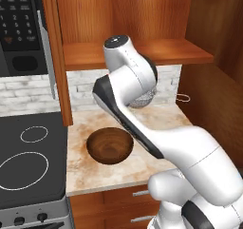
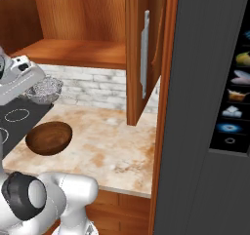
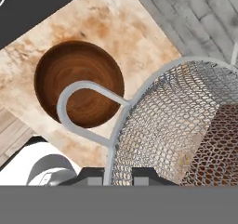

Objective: Open the cabinet and setup a tea strainer by placing it in the bowl upright.

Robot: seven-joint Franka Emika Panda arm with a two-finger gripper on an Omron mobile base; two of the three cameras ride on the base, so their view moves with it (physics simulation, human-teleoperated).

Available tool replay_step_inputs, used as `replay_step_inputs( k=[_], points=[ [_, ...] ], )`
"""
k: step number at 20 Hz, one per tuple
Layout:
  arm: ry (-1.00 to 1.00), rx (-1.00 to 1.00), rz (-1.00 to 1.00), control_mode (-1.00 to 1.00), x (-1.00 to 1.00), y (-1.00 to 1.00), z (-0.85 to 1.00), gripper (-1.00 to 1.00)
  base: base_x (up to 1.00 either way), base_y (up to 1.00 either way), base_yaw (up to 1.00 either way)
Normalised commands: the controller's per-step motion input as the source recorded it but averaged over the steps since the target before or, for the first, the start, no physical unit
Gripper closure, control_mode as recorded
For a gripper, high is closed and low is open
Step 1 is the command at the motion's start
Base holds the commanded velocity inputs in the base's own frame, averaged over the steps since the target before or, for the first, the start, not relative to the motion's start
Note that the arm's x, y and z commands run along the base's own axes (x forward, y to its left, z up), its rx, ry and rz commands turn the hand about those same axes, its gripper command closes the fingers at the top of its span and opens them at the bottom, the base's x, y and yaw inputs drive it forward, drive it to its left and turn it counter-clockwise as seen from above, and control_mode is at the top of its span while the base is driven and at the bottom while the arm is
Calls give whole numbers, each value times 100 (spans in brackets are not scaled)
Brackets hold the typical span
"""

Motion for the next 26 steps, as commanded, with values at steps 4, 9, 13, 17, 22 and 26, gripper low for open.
replay_step_inputs(
  k=[4, 9, 13, 17, 22, 26],
  points=[
    [11, 2, 10, -100, -2, 0, -91, 100, 0, 0, 0],
    [2, 0, 17, -100, 8, 0, -96, 100, 0, 0, 0],
    [0, 0, 19, -100, 8, 6, -90, 100, 0, 0, 0],
    [2, 0, 19, -100, 14, 14, -78, 100, 0, 0, 0],
    [2, 0, 17, -100, 9, 23, -49, 100, 0, 0, 0],
    [0, 0, 11, -100, 8, 21, -8, 100, 0, 0, 0]
  ],
)
